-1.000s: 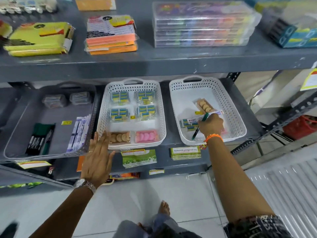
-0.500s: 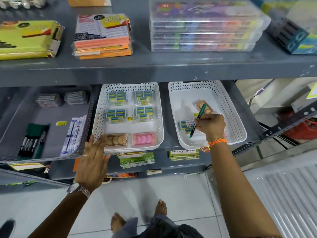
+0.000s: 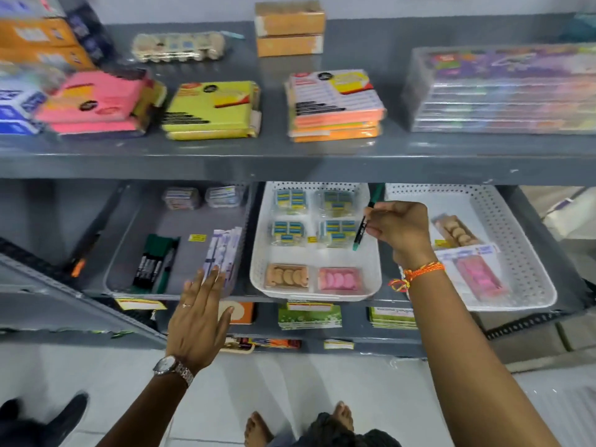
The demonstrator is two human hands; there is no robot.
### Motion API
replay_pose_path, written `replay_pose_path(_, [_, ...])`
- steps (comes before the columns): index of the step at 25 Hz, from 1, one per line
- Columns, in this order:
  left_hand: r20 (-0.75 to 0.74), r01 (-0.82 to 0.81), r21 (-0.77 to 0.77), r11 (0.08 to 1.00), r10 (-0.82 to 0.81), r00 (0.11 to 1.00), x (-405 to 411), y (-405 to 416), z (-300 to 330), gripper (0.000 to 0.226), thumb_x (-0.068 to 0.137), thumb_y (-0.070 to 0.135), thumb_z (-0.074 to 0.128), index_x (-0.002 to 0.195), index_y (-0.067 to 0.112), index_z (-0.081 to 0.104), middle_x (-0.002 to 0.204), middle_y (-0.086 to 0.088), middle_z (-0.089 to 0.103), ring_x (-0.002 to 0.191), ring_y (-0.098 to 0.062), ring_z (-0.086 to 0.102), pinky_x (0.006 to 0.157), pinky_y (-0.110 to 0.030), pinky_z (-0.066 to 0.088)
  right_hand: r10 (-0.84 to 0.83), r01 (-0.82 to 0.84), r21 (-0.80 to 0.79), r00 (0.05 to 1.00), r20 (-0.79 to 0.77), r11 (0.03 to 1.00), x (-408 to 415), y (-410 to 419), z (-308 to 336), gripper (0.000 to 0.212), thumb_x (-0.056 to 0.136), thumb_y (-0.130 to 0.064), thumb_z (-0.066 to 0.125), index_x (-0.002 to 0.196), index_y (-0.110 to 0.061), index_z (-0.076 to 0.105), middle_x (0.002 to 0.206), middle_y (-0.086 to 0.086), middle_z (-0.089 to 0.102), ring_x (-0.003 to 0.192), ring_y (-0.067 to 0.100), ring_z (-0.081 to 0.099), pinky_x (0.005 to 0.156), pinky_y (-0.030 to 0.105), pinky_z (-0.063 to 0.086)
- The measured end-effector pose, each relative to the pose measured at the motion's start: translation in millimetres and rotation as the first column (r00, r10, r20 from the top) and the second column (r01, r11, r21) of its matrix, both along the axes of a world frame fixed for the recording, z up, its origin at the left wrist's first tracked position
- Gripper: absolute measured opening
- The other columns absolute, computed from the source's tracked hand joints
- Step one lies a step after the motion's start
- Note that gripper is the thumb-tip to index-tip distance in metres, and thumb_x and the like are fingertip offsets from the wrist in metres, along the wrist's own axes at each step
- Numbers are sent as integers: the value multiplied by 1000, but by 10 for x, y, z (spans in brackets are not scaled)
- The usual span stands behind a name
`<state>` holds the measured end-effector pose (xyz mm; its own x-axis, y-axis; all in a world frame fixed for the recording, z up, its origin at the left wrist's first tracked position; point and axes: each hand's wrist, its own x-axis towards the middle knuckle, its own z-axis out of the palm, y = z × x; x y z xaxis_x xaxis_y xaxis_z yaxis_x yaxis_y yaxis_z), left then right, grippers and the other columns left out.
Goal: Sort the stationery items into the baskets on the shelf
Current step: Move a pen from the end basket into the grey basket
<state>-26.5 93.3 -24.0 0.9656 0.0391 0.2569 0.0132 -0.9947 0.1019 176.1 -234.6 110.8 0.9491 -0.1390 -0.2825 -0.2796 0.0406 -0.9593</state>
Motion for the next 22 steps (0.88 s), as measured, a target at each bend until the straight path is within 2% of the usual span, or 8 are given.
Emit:
replay_pose_path(2, [-4,-64,-7,998,64,998,-131,273,-16,69,98,41,41,157,6,32,164,-15,33,152,-37,30,129,-45,12,113,-113,23,994,10,993,-21,514,10,16,78,0,79,88,-2,67,83,18,71,66,23,67,69,35,60])
replay_pose_path(5, [-8,-146,-30,989,146,989,-306,668,-34,69,102,47,30,157,6,32,162,-16,36,153,-36,29,128,-45,15,288,-288,-1,958,10,958,-114,1393,-79,17,76,1,81,80,-5,66,73,10,69,58,16,66,53,26,58])
replay_pose_path(7, [-11,-196,-68,978,196,981,-363,873,-32,68,102,47,30,157,7,30,162,-14,37,153,-35,28,126,-48,21,387,-388,-34,922,-25,921,-197,1937,-199,19,75,1,82,74,-8,65,73,11,69,58,17,67,55,29,60])
replay_pose_path(10, [-23,-239,-101,966,238,971,-418,1125,-57,66,102,46,32,156,8,32,160,-14,40,154,-33,27,127,-47,22,482,-491,-78,869,-112,868,-338,2628,-436,22,76,2,81,68,-6,63,80,20,70,64,24,68,71,42,63])
replay_pose_path(13, [-28,-247,-123,961,246,969,-445,1332,-93,65,100,40,40,156,9,32,161,-14,38,155,-31,26,127,-43,21,514,-544,-152,835,-198,825,-452,3195,-661,22,75,0,82,68,-3,61,83,20,71,73,29,72,75,47,63])
replay_pose_path(16, [4,-203,-139,969,205,979,-451,1413,-108,66,97,30,46,157,6,30,162,-14,34,153,-33,27,129,-38,15,538,-587,-230,807,-246,776,-511,3569,-840,27,73,-6,85,62,-6,61,66,8,67,60,22,72,67,42,65])
replay_pose_path(20, [31,-167,-172,971,174,984,-479,1513,-137,71,92,17,51,157,3,28,164,-17,30,154,-34,23,130,-31,5,543,-602,-272,797,-265,751,-619,3907,-994,26,71,-9,88,62,-9,63,63,10,70,44,10,68,52,29,62])
replay_pose_path(22, [37,-147,-184,972,156,987,-483,1546,-151,72,90,14,52,157,2,28,164,-17,30,154,-34,23,130,-32,6,535,-594,-315,804,-259,740,-647,3987,-1039,27,71,-12,88,59,-10,64,60,9,71,50,13,72,59,33,64])
